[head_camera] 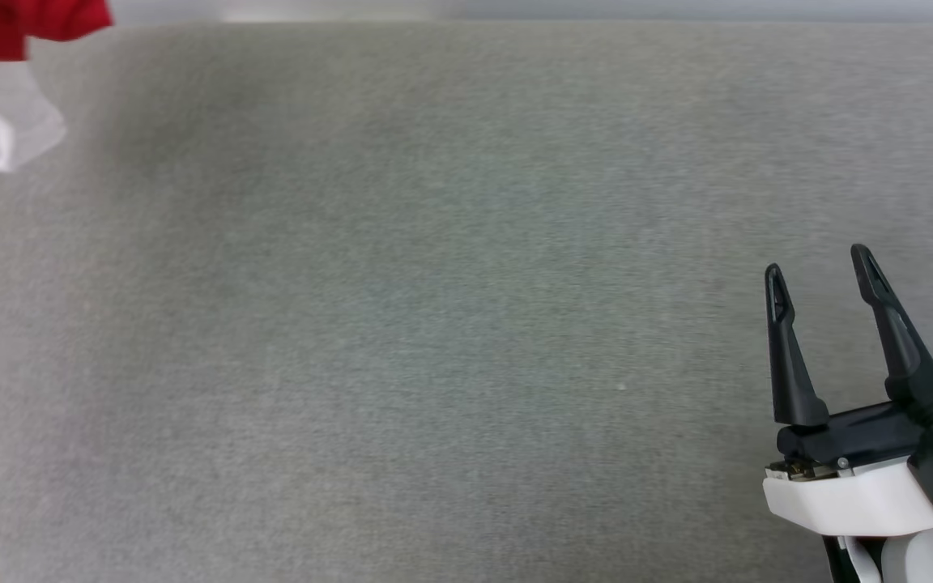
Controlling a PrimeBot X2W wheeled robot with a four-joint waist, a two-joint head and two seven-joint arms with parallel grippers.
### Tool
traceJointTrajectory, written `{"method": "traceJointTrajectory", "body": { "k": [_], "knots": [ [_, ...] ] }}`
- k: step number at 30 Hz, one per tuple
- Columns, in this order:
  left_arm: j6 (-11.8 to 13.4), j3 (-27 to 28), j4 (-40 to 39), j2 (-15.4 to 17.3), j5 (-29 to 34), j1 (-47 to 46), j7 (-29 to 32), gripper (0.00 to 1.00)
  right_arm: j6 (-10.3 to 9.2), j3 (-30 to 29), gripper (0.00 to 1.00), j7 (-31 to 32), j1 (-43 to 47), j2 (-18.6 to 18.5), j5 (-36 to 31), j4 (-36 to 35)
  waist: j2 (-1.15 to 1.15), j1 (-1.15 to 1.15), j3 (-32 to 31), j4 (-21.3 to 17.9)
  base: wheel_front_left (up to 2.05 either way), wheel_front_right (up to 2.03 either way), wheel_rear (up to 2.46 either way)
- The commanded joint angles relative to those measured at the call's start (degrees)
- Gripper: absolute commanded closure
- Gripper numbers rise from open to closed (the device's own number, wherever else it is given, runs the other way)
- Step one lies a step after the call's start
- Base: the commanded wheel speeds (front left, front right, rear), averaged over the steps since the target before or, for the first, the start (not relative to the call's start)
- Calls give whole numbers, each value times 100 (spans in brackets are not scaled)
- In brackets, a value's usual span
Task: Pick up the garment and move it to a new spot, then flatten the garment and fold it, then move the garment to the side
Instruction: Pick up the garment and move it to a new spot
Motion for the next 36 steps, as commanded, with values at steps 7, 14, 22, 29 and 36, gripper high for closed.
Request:
{"method": "traceJointTrajectory", "body": {
  "k": [7,14,22,29,36],
  "knots": [
    [-1,-507,-498,-264,-69,-259,-47,100,-3,-10,0,-11,87,32,234,69,0,1,-286,-645,0,0,0],
    [-2,-1004,-945,-792,-110,-107,-306,100,-4,-66,0,-12,147,32,328,108,0,1,-419,-1077,0,0,0],
    [-1,-1637,-1404,-1140,28,344,-648,100,-4,-98,0,-12,195,32,419,172,0,1,-498,-1336,0,0,0],
    [-2,-2455,-1762,-1419,12,1215,-801,100,-4,-113,0,-12,230,31,474,226,0,1,-444,-1352,0,0,0],
    [-2,-3229,-1325,-1751,-85,2198,-1081,100,-4,-133,0,-12,139,31,456,296,0,1,-293,-1335,0,0,0]
  ]
}}
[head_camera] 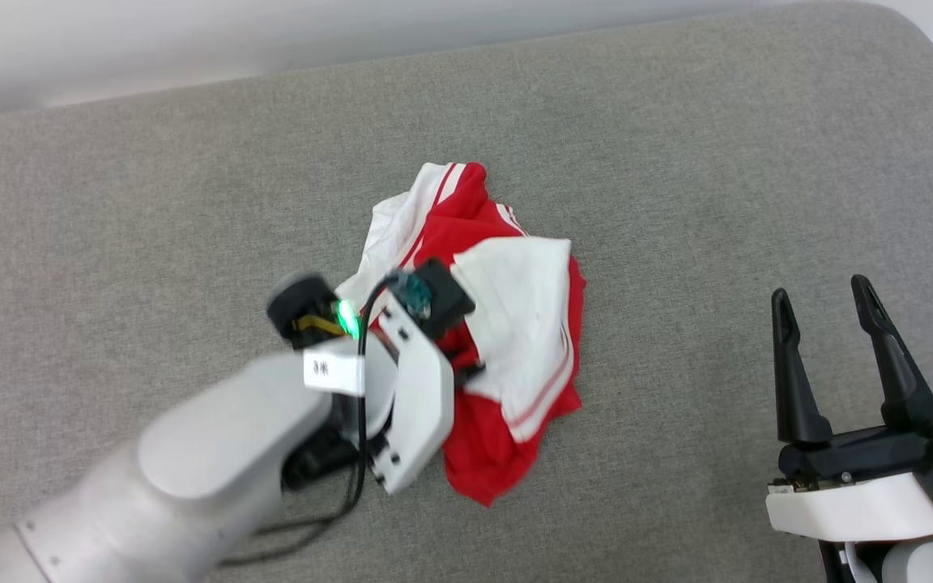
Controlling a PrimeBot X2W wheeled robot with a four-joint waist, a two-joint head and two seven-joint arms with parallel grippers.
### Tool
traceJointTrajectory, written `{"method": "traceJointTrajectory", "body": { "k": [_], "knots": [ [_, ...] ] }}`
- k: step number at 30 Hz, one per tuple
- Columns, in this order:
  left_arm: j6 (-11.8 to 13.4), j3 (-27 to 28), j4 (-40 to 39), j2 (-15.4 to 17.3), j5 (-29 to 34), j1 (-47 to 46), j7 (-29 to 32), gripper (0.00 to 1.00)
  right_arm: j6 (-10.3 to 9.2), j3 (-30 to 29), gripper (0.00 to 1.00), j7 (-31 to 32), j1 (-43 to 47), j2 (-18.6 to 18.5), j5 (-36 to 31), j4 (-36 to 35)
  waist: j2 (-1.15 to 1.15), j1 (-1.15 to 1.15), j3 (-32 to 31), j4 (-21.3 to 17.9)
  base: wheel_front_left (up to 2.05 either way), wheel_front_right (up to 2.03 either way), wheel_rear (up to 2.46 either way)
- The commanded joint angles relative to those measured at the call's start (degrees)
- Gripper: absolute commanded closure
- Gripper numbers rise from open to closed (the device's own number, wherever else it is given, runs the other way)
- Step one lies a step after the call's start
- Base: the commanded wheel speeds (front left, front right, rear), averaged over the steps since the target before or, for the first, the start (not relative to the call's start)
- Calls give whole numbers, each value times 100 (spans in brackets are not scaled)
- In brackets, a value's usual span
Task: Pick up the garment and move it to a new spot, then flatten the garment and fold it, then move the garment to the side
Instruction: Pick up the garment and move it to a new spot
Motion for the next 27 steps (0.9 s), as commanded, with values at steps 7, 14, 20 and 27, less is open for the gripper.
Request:
{"method": "traceJointTrajectory", "body": {
  "k": [7,14,20,27],
  "knots": [
    [26,-162,738,-531,-257,849,-560,100,-4,-39,0,-12,-1,17,-6,89,0,0,-6,48,0,0,0],
    [241,150,897,-823,-4,701,-1518,0,-3,-68,0,-12,114,17,-82,188,0,0,-285,261,0,0,0],
    [960,659,543,-785,439,756,-2795,0,-4,-108,0,-12,290,14,-102,244,0,0,-648,488,0,0,0],
    [2296,1405,8,-390,1057,1277,-3795,0,-4,-155,0,-12,424,15,-57,240,0,0,-904,700,0,0,0]
  ]
}}
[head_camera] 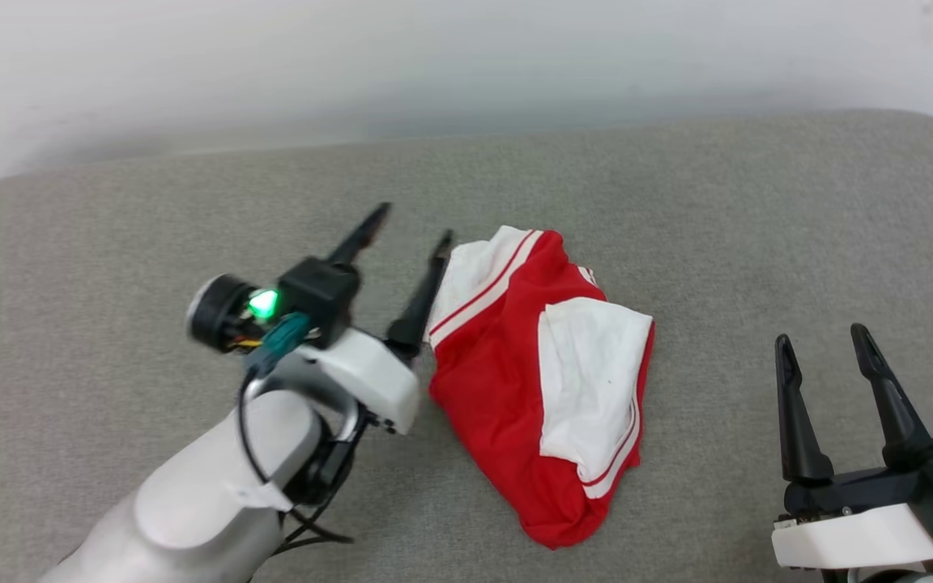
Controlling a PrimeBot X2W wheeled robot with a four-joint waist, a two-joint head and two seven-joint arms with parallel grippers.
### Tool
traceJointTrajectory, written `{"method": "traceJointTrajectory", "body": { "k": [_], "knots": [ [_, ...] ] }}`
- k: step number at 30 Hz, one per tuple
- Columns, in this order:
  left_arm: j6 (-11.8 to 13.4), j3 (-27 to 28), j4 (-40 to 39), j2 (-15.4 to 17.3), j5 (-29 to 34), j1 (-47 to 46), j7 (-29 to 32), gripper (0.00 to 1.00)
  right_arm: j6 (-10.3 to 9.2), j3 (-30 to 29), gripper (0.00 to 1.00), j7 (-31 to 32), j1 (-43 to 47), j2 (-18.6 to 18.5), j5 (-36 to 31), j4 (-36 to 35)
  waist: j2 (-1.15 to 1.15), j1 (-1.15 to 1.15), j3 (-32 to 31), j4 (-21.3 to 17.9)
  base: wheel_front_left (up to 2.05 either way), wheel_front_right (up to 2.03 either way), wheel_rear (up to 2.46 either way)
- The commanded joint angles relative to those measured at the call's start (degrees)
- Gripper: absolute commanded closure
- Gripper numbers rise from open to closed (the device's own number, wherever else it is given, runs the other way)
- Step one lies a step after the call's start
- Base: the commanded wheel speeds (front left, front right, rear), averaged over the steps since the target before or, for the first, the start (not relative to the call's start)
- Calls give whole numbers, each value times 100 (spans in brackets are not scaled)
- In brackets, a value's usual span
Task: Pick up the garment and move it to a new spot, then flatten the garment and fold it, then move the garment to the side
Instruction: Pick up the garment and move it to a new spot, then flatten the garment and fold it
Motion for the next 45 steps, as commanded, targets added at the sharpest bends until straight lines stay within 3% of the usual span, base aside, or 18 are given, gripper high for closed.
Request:
{"method": "traceJointTrajectory", "body": {
  "k": [1,5,10,15,17,23,32,38,45],
  "knots": [
    [174,180,-131,54,37,228,-53,0,-3,-8,0,-12,69,11,29,-6,0,0,-88,89,0,0,0],
    [754,1133,-701,174,392,913,-83,0,-2,-28,0,-12,116,11,122,-3,0,0,-134,171,0,0,0],
    [1221,2193,-1256,93,1181,2067,-75,0,-3,-5,0,-12,230,11,185,46,0,0,-217,230,0,0,0],
    [1296,2866,-1554,-143,1653,2887,-76,0,-3,2,0,-12,283,10,215,68,0,0,-280,251,0,0,0],
    [1208,3169,-1713,-342,1860,3247,-76,0,-3,-9,0,-12,320,10,255,94,0,0,-312,260,0,0,0],
    [535,3800,-1778,-884,2282,3990,-77,0,-3,-27,0,-12,410,10,486,245,0,0,-429,279,0,0,0],
    [-364,4219,-1365,-1641,2900,4508,-77,0,-3,-35,0,-12,653,10,660,439,0,0,-614,274,0,0,0],
    [-749,4535,-1220,-1987,3193,4660,-77,0,-2,-48,0,-12,786,10,714,515,0,0,-696,252,0,0,0],
    [-1033,4849,-1187,-2195,3393,4746,-78,0,-3,-63,0,-12,852,10,752,546,0,0,-730,265,0,0,0]
  ]
}}
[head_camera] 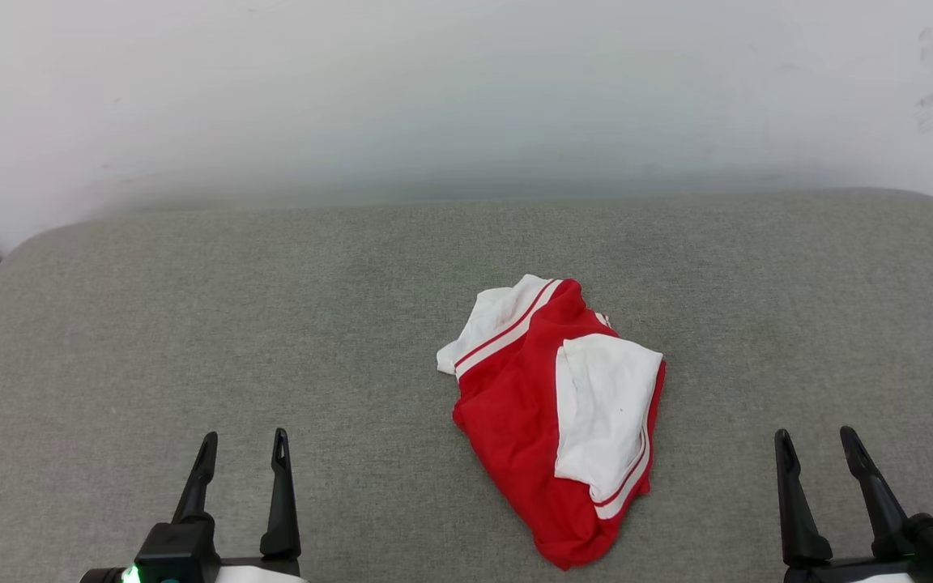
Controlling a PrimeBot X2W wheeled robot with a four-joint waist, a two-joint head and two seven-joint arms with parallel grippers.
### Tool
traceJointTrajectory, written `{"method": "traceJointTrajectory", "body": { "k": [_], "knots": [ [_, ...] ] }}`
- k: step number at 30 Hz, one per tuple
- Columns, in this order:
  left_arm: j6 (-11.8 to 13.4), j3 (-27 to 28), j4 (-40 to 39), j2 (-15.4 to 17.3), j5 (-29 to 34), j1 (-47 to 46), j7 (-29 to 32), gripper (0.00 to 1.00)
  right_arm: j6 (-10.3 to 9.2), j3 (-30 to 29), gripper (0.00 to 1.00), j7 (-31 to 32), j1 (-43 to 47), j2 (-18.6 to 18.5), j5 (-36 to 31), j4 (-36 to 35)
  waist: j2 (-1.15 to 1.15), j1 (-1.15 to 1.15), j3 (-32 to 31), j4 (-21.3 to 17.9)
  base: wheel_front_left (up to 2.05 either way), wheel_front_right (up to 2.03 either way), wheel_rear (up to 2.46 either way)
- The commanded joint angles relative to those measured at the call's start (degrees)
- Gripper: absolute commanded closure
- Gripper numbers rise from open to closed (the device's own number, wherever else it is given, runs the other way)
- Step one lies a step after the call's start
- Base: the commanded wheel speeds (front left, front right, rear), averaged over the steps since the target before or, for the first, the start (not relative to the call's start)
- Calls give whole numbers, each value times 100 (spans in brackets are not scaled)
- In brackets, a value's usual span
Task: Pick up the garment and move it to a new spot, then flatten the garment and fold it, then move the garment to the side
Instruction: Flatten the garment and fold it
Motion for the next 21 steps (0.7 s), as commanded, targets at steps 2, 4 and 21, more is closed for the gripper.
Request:
{"method": "traceJointTrajectory", "body": {
  "k": [2,4,21],
  "knots": [
    [-47,72,13,-41,45,39,-15,0,-4,-8,0,-12,59,9,33,2,0,0,-1,7,0,0,0],
    [-97,134,29,-72,75,48,-15,0,-3,1,0,-12,57,9,37,-8,0,0,2,11,0,0,0],
    [-873,562,185,379,280,-1831,-15,0,-3,64,0,-12,-313,8,-92,-174,0,0,390,-220,0,0,0]
  ]
}}
